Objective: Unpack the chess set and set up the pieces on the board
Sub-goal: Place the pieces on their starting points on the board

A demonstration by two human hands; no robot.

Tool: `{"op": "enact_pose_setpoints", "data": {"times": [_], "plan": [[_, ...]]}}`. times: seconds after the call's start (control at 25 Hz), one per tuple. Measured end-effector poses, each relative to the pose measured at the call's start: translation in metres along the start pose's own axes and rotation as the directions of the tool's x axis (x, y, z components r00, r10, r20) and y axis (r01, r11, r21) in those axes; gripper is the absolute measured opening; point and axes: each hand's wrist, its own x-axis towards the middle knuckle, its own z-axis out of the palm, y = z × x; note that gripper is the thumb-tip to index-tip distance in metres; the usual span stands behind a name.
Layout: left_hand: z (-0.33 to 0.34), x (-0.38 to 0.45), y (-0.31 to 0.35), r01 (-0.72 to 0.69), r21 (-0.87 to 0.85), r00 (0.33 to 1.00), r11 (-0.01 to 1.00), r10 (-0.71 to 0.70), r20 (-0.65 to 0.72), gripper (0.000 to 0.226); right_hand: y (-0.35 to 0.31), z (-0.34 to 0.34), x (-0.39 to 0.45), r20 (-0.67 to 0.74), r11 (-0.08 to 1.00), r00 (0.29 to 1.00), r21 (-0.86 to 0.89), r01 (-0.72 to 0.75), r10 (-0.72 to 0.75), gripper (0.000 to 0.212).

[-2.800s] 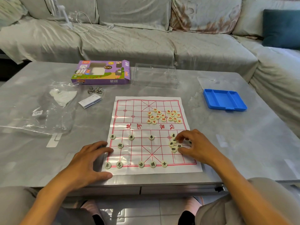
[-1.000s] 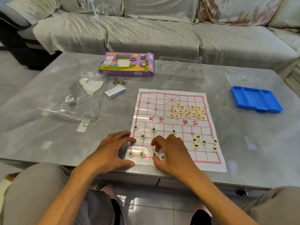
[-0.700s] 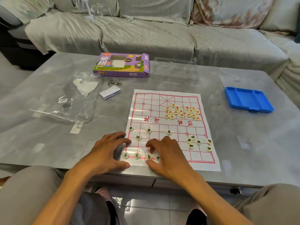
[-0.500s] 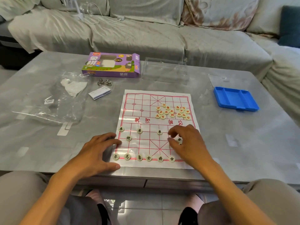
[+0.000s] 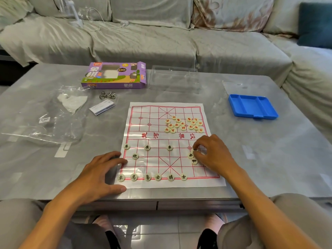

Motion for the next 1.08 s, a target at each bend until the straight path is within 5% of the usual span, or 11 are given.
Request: {"op": "enact_pose_setpoints", "data": {"times": [0.32,0.52,0.8,1.08], "plan": [[0.001,0.000,-0.004,-0.014,-0.004,1.000,1.000,0.014,-0.002,0.080,-0.008,-0.022,-0.014,-0.203,0.988,0.977,0.149,-0.041,0.071,0.030],[0.002,0.002,-0.007,-0.027,0.022,0.999,0.999,0.028,-0.016,0.074,-0.003,-0.020,-0.067,0.051,0.996,0.996,0.050,-0.069,0.067,0.027],[0.002,-0.001,-0.002,-0.024,0.011,0.999,1.000,0.024,-0.033,0.074,0.002,-0.013,-0.068,0.166,0.996,0.982,-0.008,-0.087,0.087,0.027],[0.001,-0.001,0.000,-0.011,0.005,0.999,1.000,0.011,-0.031,0.074,-0.002,-0.012,-0.056,-0.029,0.996,0.995,0.024,-0.090,0.091,0.034]]}}
